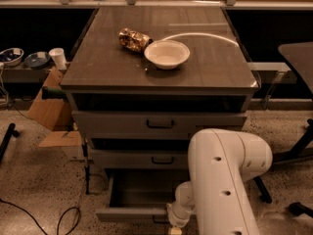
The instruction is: Open bottom drawer
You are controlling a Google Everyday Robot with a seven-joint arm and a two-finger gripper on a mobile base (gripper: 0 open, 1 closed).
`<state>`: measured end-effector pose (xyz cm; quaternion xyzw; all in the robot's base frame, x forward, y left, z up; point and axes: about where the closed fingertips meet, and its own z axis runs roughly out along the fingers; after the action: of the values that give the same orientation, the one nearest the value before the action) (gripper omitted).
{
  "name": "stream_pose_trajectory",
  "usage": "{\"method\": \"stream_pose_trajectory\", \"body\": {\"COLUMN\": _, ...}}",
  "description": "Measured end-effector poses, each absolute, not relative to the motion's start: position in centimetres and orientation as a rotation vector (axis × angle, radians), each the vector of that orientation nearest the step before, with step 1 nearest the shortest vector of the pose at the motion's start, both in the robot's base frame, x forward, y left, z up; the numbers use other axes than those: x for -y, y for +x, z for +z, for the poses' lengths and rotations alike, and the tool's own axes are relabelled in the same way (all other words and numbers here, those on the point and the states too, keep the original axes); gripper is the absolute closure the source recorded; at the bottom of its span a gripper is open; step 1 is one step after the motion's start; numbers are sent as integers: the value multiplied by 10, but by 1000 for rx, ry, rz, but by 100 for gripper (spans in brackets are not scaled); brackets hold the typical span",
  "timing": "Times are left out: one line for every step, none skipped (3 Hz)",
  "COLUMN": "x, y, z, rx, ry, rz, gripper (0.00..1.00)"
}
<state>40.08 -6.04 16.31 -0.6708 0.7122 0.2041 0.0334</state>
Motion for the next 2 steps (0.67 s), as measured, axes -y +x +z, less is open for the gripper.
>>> {"method": "stream_pose_trajectory", "body": {"x": 77, "y": 374, "z": 171, "rx": -2135, "ry": -2086, "rz": 678, "gripper": 0}}
{"method": "stream_pose_trajectory", "body": {"x": 94, "y": 368, "z": 191, "rx": -2128, "ry": -1999, "rz": 662, "gripper": 0}}
